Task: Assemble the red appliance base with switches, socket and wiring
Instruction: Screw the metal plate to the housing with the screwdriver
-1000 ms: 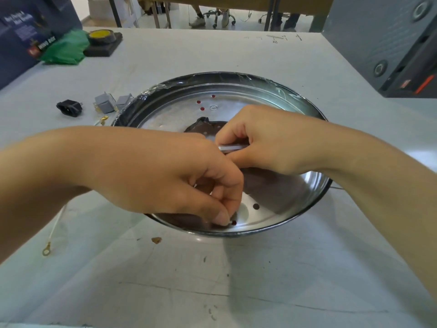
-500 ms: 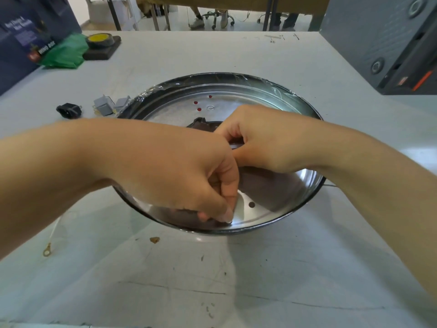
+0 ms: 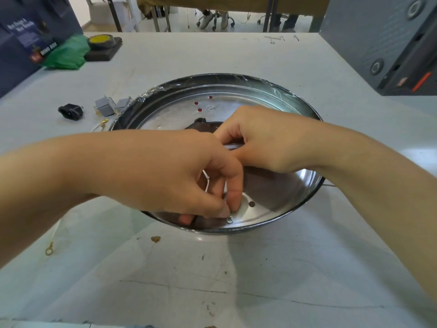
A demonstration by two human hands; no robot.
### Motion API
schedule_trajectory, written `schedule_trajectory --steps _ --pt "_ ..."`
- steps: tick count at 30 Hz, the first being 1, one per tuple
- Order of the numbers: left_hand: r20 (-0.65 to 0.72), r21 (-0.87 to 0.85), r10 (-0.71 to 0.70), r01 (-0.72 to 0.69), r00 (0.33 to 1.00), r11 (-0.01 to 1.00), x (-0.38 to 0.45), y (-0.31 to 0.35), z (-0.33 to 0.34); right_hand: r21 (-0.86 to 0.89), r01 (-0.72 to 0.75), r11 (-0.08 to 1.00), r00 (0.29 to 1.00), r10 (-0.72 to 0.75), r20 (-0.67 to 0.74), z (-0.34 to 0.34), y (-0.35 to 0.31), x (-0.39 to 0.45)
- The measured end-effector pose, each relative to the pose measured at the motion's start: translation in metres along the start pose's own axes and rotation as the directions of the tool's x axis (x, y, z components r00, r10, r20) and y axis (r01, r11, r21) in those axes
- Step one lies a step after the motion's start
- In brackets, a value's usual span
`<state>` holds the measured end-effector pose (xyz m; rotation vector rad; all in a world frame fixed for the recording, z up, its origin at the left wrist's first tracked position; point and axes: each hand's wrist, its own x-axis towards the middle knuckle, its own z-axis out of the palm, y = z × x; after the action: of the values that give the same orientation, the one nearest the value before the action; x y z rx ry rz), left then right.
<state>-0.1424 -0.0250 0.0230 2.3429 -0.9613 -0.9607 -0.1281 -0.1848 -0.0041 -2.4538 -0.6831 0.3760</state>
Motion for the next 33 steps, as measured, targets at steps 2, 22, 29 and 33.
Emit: schedule_trajectory --steps 2,22,29,33 --pt "-0.003 0.012 0.042 -0.042 0.999 0.999 0.0 -0.001 0.001 -0.007 -0.004 1.0 1.0 0.004 0.004 0.0 0.0 0.0" --pt "-0.006 0.064 0.155 -0.155 0.988 0.986 -0.003 -0.005 0.001 -0.017 -0.043 0.999 0.999 0.043 0.017 -0.002 -0.009 -0.005" --pt "-0.018 0.061 0.196 -0.194 0.981 0.979 -0.004 -0.007 0.002 -0.045 -0.061 0.997 0.998 0.062 0.025 -0.003 -0.011 -0.004" --pt "0.016 0.089 0.184 -0.185 0.983 0.979 -0.003 -0.005 0.001 -0.017 -0.058 0.998 0.998 0.058 0.02 -0.002 -0.012 -0.005"
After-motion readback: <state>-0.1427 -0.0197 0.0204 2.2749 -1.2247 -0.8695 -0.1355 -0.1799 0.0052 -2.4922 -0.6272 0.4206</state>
